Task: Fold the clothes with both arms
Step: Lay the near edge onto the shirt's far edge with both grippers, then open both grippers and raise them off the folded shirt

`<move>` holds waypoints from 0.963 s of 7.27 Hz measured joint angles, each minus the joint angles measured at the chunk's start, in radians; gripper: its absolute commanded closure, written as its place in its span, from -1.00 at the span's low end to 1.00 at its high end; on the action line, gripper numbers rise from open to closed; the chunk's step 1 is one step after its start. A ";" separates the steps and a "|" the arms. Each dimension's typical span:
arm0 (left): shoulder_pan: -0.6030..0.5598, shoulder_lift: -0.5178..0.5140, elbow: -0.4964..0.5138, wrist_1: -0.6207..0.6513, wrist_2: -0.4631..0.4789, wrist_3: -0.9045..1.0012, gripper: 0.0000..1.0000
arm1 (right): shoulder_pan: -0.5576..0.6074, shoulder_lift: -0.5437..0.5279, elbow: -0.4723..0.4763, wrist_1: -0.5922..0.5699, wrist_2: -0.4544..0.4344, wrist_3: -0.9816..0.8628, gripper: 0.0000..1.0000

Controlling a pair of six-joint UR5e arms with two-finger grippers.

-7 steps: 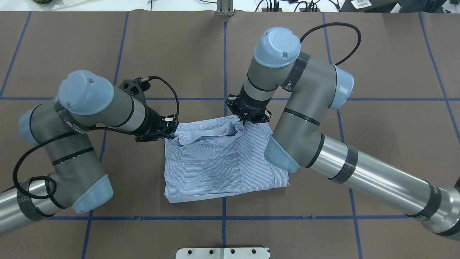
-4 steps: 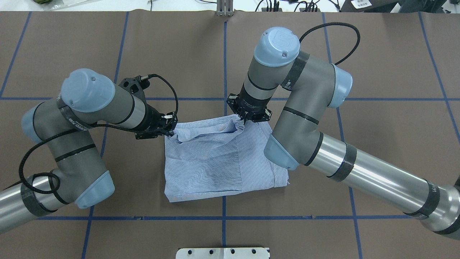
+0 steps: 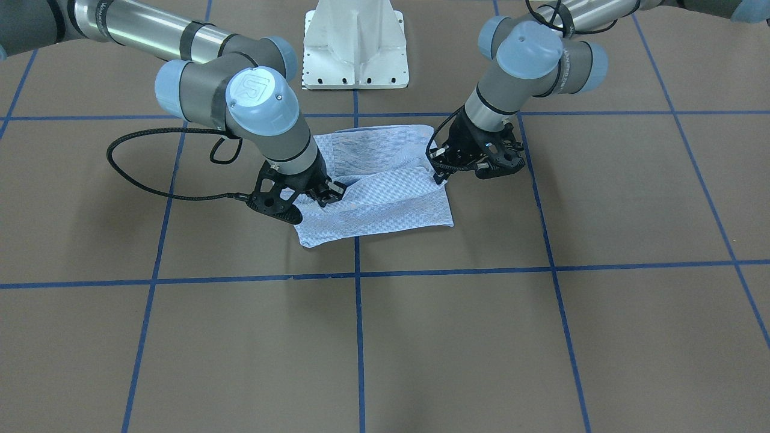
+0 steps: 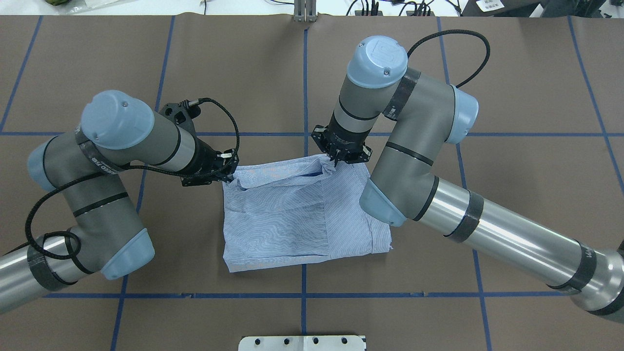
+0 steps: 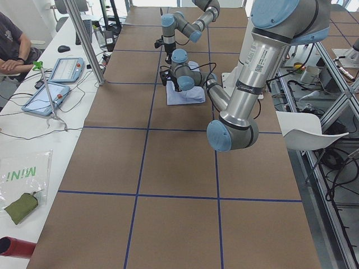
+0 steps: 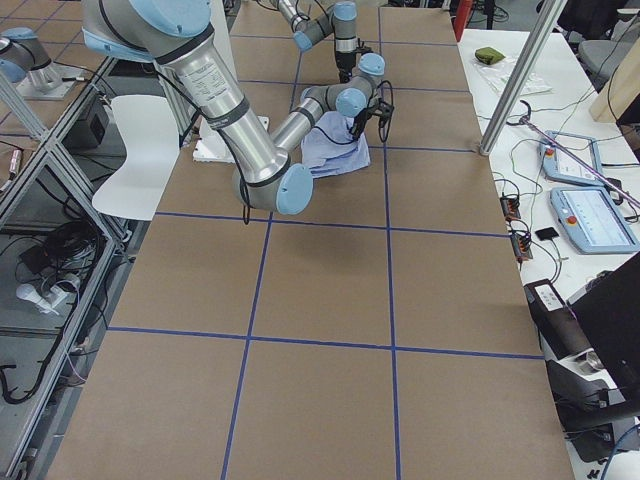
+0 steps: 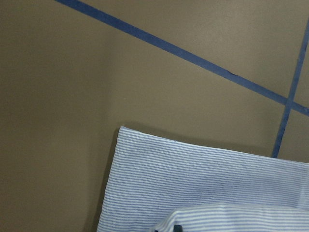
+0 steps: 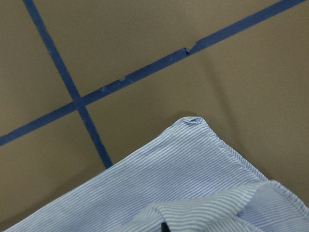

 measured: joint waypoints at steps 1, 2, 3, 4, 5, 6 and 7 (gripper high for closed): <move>0.000 0.000 0.001 0.000 0.000 0.000 -0.98 | 0.001 0.000 0.000 0.005 0.000 0.000 -0.99; 0.000 -0.001 0.003 0.000 0.000 -0.001 -1.00 | 0.002 0.000 0.000 0.020 0.000 0.001 -1.00; -0.004 -0.004 0.006 0.002 0.001 -0.002 -1.00 | 0.012 -0.001 0.001 0.037 0.002 0.001 -1.00; -0.021 -0.008 0.006 0.007 -0.004 -0.001 -1.00 | 0.030 0.000 0.005 0.050 0.008 -0.003 -1.00; -0.055 -0.008 0.007 0.010 -0.024 0.005 -1.00 | 0.043 0.002 0.017 0.058 0.010 -0.006 -1.00; -0.092 -0.008 0.007 0.018 -0.052 0.023 -1.00 | 0.044 0.007 0.033 0.061 0.006 -0.007 -1.00; -0.123 -0.007 0.007 0.035 -0.071 0.050 -1.00 | 0.028 0.014 0.045 0.062 -0.013 -0.008 -1.00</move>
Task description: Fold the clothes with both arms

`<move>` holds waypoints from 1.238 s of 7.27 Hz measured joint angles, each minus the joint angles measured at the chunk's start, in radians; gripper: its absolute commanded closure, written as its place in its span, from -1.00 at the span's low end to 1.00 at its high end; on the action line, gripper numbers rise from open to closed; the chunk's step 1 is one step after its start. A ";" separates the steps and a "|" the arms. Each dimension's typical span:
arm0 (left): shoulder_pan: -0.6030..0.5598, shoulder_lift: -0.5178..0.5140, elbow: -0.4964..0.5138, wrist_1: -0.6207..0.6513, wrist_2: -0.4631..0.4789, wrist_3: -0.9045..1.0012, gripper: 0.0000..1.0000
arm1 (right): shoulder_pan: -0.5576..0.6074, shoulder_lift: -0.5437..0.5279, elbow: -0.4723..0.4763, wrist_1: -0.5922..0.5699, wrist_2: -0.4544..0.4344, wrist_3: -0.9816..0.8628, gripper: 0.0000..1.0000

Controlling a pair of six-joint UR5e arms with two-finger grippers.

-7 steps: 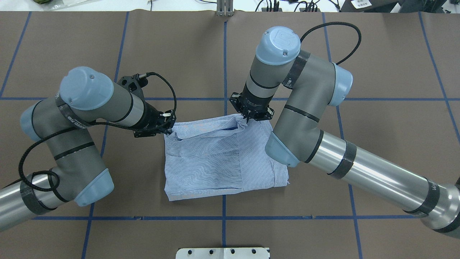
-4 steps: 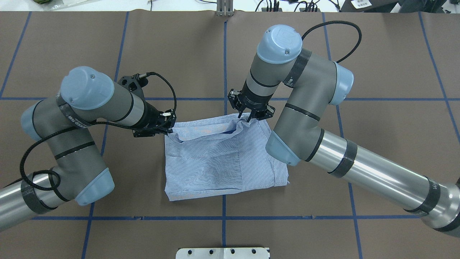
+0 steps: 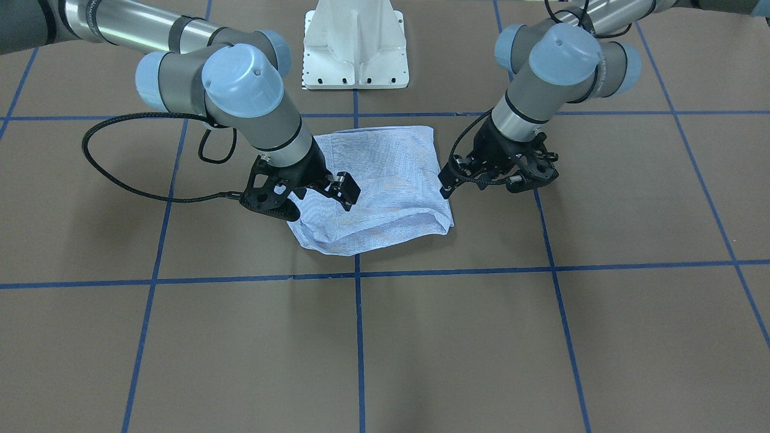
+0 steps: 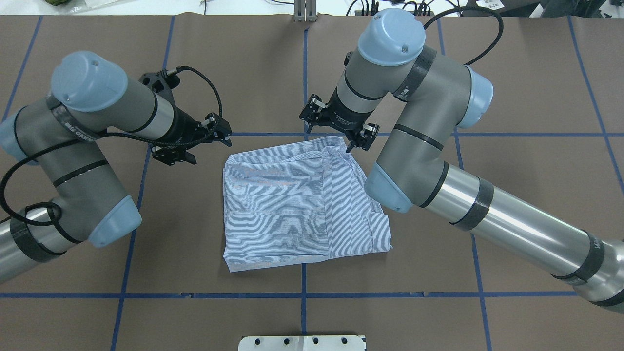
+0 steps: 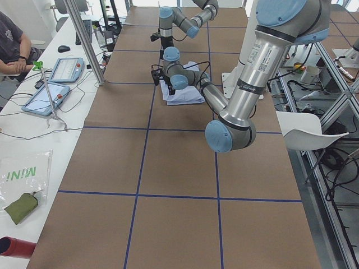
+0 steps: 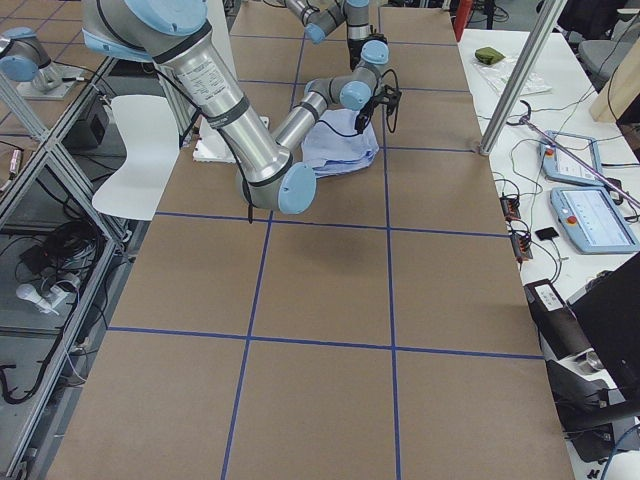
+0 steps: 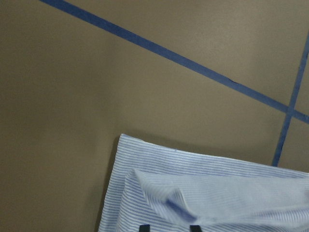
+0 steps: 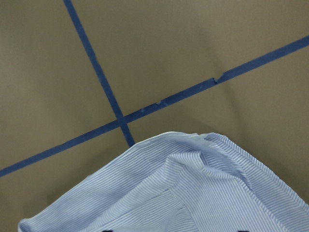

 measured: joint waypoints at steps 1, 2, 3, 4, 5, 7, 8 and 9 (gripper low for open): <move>-0.023 0.002 -0.003 0.021 -0.008 0.034 -1.00 | -0.040 0.011 0.004 -0.001 -0.049 -0.011 -1.00; -0.040 0.004 -0.009 0.039 -0.011 0.068 -1.00 | -0.096 0.022 -0.002 -0.003 -0.123 -0.052 -1.00; -0.055 0.008 -0.011 0.048 -0.012 0.095 -1.00 | -0.136 0.031 -0.023 -0.006 -0.186 -0.128 -1.00; -0.065 0.013 -0.012 0.051 -0.012 0.113 -1.00 | -0.153 0.043 -0.060 -0.006 -0.223 -0.220 -1.00; -0.070 0.017 -0.013 0.053 -0.012 0.123 -1.00 | -0.152 0.064 -0.114 -0.005 -0.252 -0.305 -1.00; -0.074 0.019 -0.014 0.054 -0.012 0.127 -1.00 | -0.123 0.111 -0.228 -0.001 -0.286 -0.412 -1.00; -0.074 0.019 -0.014 0.055 -0.012 0.128 -1.00 | -0.099 0.120 -0.272 0.013 -0.290 -0.453 -1.00; -0.076 0.019 -0.014 0.057 -0.012 0.127 -1.00 | -0.073 0.123 -0.327 0.059 -0.291 -0.481 -1.00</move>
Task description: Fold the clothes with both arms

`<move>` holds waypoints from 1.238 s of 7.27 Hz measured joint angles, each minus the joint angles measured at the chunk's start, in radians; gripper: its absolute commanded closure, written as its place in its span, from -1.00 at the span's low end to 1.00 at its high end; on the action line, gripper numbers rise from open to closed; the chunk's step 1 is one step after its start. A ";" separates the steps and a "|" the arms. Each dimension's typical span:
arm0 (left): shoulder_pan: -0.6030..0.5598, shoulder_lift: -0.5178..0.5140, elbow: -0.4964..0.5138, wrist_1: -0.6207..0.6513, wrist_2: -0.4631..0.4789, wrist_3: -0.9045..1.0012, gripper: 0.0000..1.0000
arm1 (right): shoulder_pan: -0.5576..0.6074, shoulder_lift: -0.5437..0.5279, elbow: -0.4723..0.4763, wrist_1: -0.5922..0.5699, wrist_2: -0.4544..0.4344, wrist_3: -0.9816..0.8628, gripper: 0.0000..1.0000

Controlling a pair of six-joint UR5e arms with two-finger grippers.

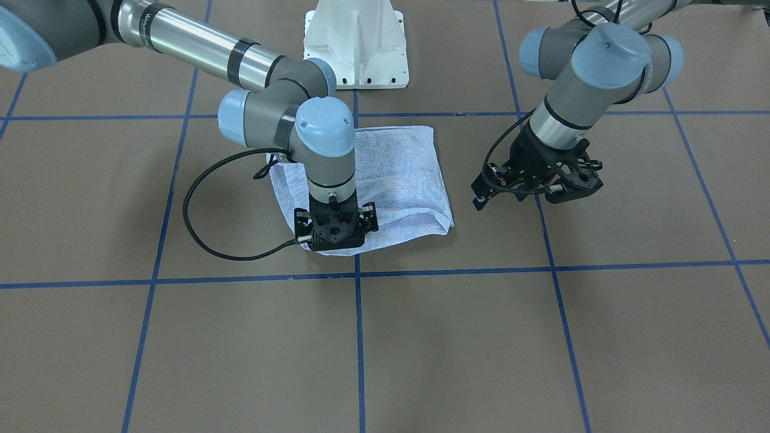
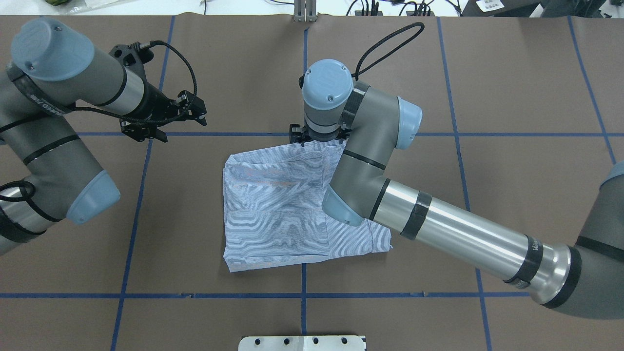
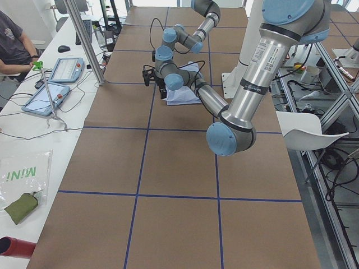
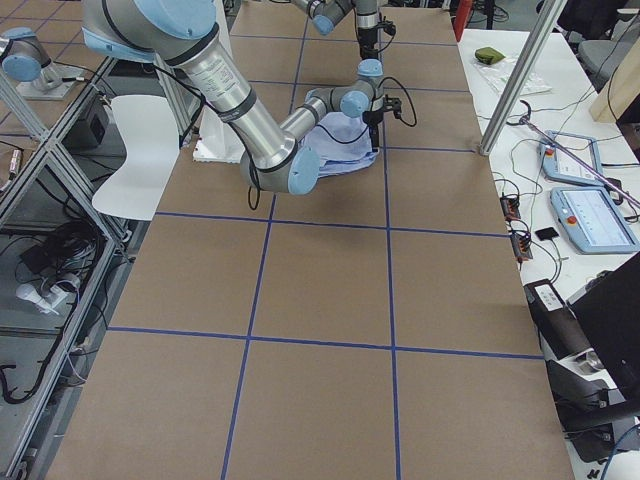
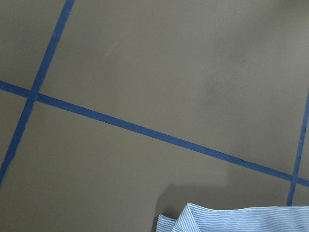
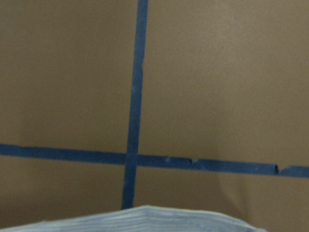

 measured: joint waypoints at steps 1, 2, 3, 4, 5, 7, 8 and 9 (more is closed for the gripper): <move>-0.004 0.000 0.000 0.002 0.000 0.000 -1.00 | 0.020 0.001 -0.052 0.059 0.000 -0.014 -1.00; -0.007 0.000 0.001 0.003 0.000 0.000 -1.00 | 0.036 0.001 -0.081 0.096 -0.001 -0.019 -1.00; -0.012 0.000 0.003 0.003 0.000 0.001 -1.00 | 0.054 0.001 -0.093 0.112 0.000 -0.027 -1.00; -0.021 -0.001 0.005 0.003 0.000 0.004 -1.00 | 0.082 0.001 -0.096 0.117 0.003 -0.052 -1.00; -0.040 -0.001 0.007 0.002 -0.001 0.031 -1.00 | 0.126 -0.002 -0.097 0.116 0.022 -0.102 -1.00; -0.119 0.002 0.029 0.003 0.001 0.209 -1.00 | 0.278 -0.044 -0.077 0.083 0.164 -0.248 -1.00; -0.177 0.013 0.050 0.003 0.001 0.340 -1.00 | 0.374 -0.083 -0.044 0.034 0.248 -0.354 -1.00; -0.245 0.037 0.065 0.002 -0.008 0.480 -1.00 | 0.460 -0.123 0.009 -0.061 0.302 -0.491 -1.00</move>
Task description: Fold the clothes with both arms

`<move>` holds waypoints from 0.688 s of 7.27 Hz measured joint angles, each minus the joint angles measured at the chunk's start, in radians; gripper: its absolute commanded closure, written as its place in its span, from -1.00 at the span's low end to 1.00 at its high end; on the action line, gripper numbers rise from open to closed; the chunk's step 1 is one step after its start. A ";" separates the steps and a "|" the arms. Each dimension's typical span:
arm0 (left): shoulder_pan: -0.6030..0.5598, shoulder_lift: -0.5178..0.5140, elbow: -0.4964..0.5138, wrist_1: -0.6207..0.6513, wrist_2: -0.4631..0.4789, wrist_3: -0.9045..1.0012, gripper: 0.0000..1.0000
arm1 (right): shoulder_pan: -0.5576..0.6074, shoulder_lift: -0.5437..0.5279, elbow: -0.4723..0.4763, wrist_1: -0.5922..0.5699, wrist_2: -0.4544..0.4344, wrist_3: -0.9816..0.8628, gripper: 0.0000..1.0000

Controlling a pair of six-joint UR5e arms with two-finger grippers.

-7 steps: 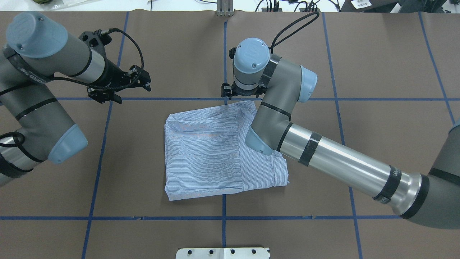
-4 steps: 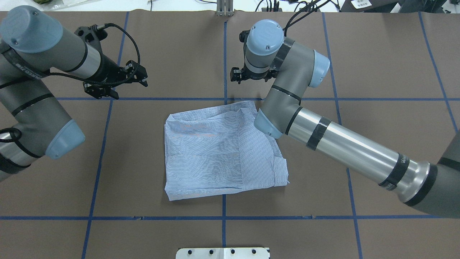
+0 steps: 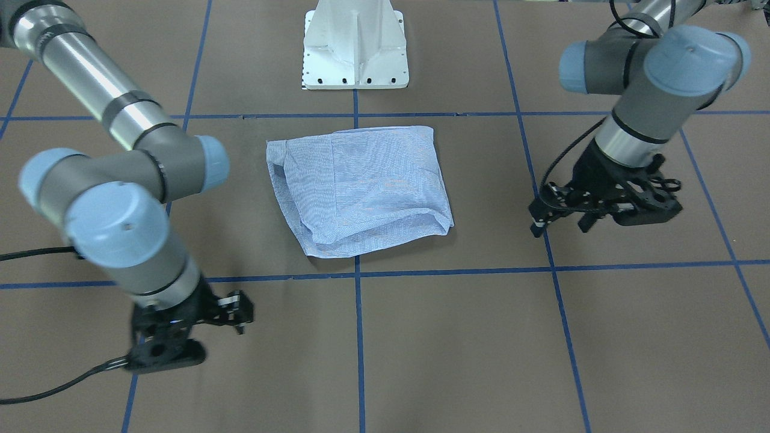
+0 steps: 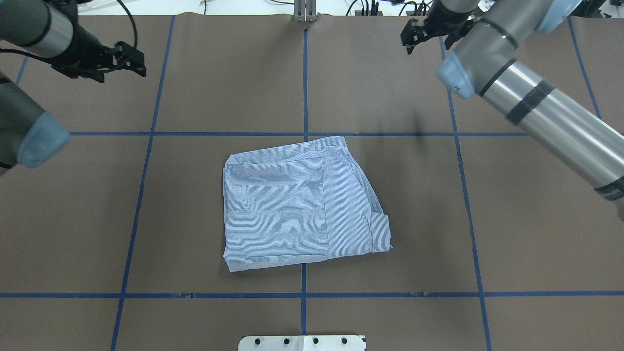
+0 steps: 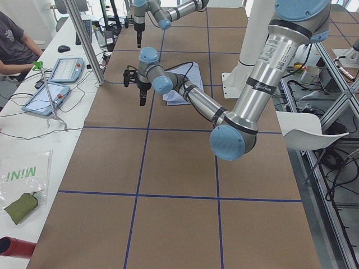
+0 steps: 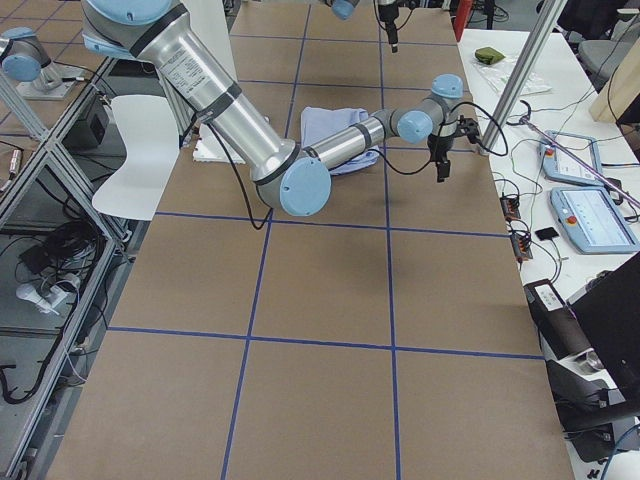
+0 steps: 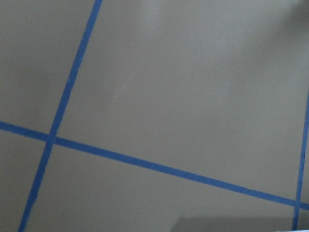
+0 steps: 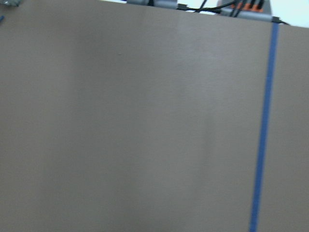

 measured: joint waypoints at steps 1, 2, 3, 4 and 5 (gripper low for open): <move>-0.071 0.040 0.009 0.000 -0.029 0.145 -1.00 | 0.082 -0.036 0.068 -0.139 0.025 -0.163 -1.00; -0.124 0.093 0.012 0.000 -0.058 0.287 -1.00 | 0.156 -0.075 0.129 -0.259 0.038 -0.316 -1.00; -0.178 0.153 0.017 0.000 -0.075 0.440 -1.00 | 0.228 -0.130 0.171 -0.332 0.065 -0.453 -1.00; -0.234 0.203 0.030 -0.003 -0.092 0.554 -1.00 | 0.300 -0.199 0.190 -0.361 0.108 -0.571 -1.00; -0.280 0.240 0.047 -0.009 -0.114 0.612 -1.00 | 0.361 -0.274 0.212 -0.370 0.137 -0.652 -1.00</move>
